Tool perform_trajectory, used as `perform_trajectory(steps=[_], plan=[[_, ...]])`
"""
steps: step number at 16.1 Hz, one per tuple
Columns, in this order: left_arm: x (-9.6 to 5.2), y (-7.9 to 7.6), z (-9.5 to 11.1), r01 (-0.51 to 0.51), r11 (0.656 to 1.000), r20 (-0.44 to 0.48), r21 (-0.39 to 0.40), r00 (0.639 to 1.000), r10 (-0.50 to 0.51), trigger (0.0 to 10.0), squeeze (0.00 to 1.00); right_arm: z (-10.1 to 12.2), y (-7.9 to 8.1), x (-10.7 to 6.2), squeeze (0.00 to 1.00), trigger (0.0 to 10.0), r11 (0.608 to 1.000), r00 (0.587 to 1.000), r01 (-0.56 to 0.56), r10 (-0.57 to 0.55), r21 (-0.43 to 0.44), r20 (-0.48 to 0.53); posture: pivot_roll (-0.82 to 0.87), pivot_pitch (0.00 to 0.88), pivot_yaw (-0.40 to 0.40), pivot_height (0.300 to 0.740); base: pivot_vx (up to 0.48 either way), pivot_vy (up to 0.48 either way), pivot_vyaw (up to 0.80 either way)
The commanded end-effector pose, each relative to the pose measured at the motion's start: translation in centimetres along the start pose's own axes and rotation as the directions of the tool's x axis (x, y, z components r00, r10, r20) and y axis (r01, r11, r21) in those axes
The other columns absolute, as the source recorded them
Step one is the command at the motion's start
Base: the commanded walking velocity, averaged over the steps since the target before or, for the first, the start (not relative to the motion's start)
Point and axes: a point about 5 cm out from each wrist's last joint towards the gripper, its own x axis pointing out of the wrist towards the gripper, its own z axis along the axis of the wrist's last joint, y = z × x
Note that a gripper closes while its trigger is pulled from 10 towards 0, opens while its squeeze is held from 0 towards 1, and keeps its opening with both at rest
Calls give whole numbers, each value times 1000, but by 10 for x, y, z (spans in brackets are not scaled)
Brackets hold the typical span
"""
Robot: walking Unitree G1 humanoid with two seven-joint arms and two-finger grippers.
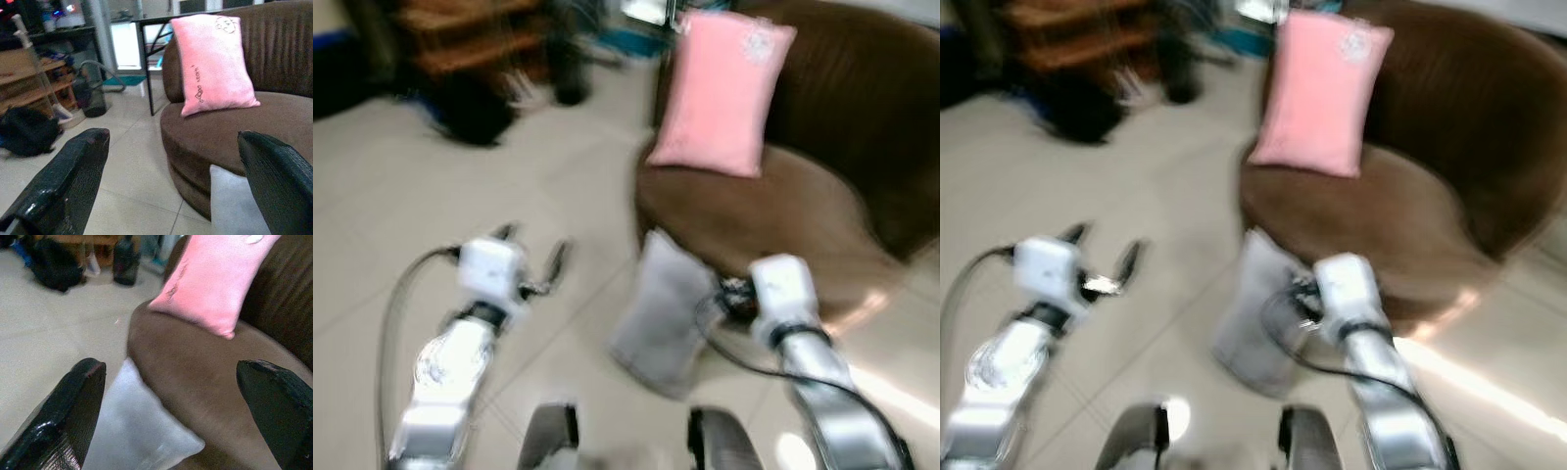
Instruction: Move the pillow to the sofa from floor
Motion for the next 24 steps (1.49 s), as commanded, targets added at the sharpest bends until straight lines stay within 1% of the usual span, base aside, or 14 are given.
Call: perform_trajectory(steps=[1,5,6,7,11,16,21,22,23,24], plan=[[4,-14,2,43,999,13,-24,999,-43,10000,0,-14,-12,-7,0,10000,999,997,40,-41,-17,-63,-2,40,19,601,337,0,0],[4,-14,2,45,999,13,-21,999,-45,10000,0,-14,-10,-7,0,10000,999,997,38,-38,-15,-62,2,33,20,601,337,0,0],[3,-13,2,46,999,12,-21,999,-45,10000,0,-15,-10,-6,0,10000,999,997,40,-40,-3,-66,2,31,20,601,337,0,0],[4,-13,2,46,999,11,-22,999,-46,10000,0,-15,-10,-6,0,10000,999,997,40,-40,8,-66,2,31,20,601,337,0,-581],[4,-12,3,49,999,12,-20,999,-49,10000,0,-15,-10,-6,0,10000,999,997,44,-43,6,-62,3,28,21,601,337,0,-662],[5,-11,2,45,999,12,-15,999,-45,10000,0,-15,-7,-5,0,10000,1000,998,24,-24,3,-65,7,30,22,601,329,0,0],[5,-8,-7,40,999,-3,-15,999,-40,10000,0,-18,-7,-5,0,10000,1000,997,9,-8,11,-74,8,37,22,551,291,0,0],[4,-8,-10,33,999,-9,-21,999,-34,10000,0,-19,-7,-5,0,10000,1000,997,4,-4,10,-74,9,43,22,536,0,0,0],[4,-8,-10,34,999,-12,-22,999,-34,10000,0,-18,-7,-4,0,10000,1000,998,0,1,14,-63,10,45,21,536,0,0,0],[4,-8,-11,38,999,-15,-19,999,-38,10000,0,-20,-6,-2,0,10000,1000,997,-6,8,20,-75,10,49,22,536,0,0,0]])
